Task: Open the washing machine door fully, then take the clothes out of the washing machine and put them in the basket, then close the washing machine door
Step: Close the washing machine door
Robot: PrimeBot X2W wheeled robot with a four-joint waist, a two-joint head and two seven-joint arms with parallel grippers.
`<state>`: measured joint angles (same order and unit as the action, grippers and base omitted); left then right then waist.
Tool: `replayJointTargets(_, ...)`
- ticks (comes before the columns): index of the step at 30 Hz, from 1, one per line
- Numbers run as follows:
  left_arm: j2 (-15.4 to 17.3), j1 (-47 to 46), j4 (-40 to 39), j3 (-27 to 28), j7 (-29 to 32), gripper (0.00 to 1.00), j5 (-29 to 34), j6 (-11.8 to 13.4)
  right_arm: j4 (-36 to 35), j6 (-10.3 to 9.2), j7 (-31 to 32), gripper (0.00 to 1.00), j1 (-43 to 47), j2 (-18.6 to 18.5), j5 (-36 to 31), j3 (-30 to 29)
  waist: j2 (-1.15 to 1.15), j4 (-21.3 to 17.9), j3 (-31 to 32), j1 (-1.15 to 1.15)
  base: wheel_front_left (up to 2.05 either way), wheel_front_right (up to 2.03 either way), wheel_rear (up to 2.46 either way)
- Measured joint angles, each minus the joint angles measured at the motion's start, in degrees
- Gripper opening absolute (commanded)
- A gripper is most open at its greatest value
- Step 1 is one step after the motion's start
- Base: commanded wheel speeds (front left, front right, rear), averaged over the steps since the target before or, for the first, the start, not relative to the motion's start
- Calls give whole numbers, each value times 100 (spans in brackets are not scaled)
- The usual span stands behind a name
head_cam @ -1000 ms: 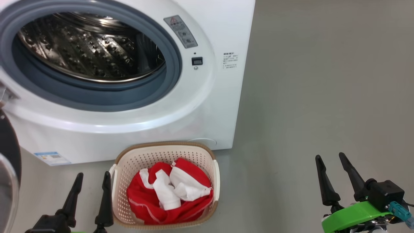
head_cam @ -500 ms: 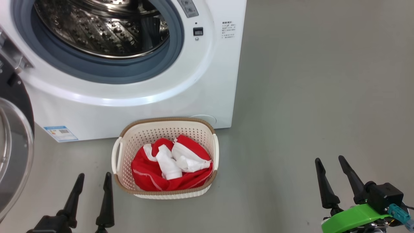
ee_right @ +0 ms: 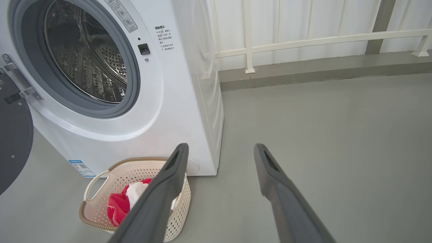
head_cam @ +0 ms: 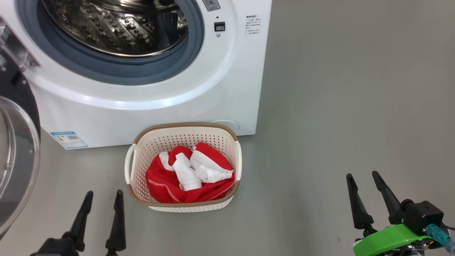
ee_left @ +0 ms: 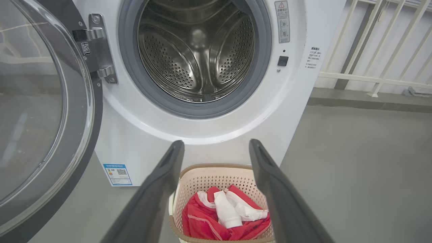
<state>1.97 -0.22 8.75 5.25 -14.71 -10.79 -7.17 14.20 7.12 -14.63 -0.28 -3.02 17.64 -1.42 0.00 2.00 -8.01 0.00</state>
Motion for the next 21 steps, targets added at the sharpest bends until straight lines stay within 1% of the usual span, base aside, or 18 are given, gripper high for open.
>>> replayJointTargets(7, 0, -5, 16, -3, 0, 100, -143, 0, 0, 0, 0, 100, 0, -9, -1, 15, 0, 130, -3, 0, 0, 0, 0)
replayJointTargets(13, 1, -5, 109, -122, 0, 100, -280, 19, 36, 0, 0, 100, 0, -49, -1, 78, 0, 432, 19, 0, 0, 0, 0)
replayJointTargets(21, 4, 24, 203, -276, 0, 100, -489, 307, 88, 0, 0, 100, 1, -214, -1, 250, 0, 1039, 84, 0, 0, 0, 0)
